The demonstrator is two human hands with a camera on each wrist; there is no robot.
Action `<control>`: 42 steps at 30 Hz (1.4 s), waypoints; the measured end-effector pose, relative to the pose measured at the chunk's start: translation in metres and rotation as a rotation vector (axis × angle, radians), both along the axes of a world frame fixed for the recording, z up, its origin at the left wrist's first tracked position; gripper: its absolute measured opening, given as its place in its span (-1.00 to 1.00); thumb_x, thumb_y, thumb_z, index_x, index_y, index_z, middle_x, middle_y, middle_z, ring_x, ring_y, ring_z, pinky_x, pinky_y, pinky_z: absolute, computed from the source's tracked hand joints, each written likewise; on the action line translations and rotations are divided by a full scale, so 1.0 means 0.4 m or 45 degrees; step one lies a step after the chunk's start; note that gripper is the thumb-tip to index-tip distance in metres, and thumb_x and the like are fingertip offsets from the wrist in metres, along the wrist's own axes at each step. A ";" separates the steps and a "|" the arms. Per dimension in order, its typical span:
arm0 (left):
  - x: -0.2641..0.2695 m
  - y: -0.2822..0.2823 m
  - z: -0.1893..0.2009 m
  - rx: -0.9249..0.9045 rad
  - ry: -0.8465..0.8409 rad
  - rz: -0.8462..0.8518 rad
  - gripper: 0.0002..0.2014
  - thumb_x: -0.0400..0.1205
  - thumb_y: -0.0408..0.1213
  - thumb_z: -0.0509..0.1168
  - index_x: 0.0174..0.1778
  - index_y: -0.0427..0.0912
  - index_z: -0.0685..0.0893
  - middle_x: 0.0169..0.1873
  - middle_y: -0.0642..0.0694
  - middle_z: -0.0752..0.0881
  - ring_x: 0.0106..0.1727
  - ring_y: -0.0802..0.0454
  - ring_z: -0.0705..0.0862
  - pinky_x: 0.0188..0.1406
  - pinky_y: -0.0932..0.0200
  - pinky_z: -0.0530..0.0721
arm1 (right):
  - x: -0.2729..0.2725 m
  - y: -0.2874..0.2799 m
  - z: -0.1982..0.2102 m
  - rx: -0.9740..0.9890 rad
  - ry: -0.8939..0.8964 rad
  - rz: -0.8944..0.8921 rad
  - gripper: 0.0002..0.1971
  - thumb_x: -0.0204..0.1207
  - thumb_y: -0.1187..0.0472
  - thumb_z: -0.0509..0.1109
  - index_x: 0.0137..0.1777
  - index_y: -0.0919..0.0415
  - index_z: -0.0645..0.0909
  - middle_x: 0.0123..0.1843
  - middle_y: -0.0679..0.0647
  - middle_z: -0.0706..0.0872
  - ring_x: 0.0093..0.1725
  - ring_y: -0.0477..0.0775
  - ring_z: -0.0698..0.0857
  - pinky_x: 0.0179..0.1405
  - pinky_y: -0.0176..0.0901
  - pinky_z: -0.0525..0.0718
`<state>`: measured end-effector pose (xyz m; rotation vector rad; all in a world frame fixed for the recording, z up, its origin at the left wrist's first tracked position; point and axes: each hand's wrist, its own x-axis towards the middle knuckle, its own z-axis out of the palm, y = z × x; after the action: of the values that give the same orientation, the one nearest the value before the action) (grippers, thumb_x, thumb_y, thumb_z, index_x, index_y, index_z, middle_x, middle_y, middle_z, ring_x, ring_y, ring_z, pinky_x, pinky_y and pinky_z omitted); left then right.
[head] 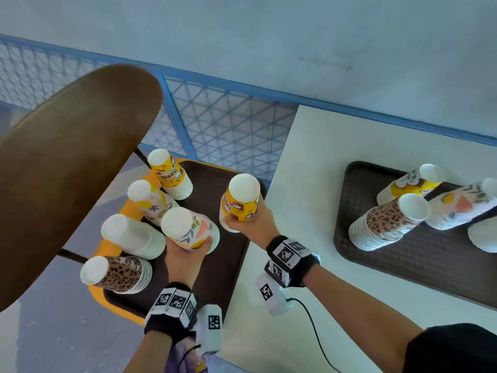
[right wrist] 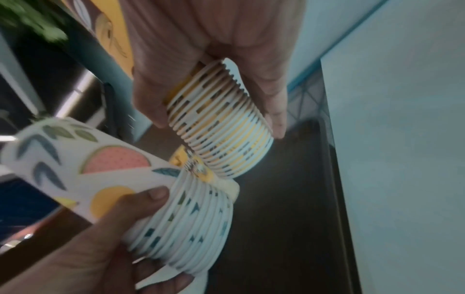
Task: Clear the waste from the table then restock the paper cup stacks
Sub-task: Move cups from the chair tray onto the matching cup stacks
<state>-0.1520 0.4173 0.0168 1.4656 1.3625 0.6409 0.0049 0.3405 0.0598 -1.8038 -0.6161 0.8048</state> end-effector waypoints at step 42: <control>1.045 -0.805 0.252 0.214 -0.223 -1.029 -0.30 0.37 -0.20 0.53 0.36 -0.19 0.33 0.24 -0.16 0.66 0.21 -0.12 0.65 0.19 0.13 0.58 | 0.625 -1.096 0.223 -0.014 -0.267 -0.732 -0.19 -0.03 -0.23 0.52 0.27 0.05 0.56 0.17 -0.02 0.76 0.16 0.01 0.72 0.26 0.15 0.67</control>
<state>0.2660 0.0952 0.1174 1.8676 0.5005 0.3397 0.2548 -0.0979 0.1488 -1.9498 -0.1963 0.2328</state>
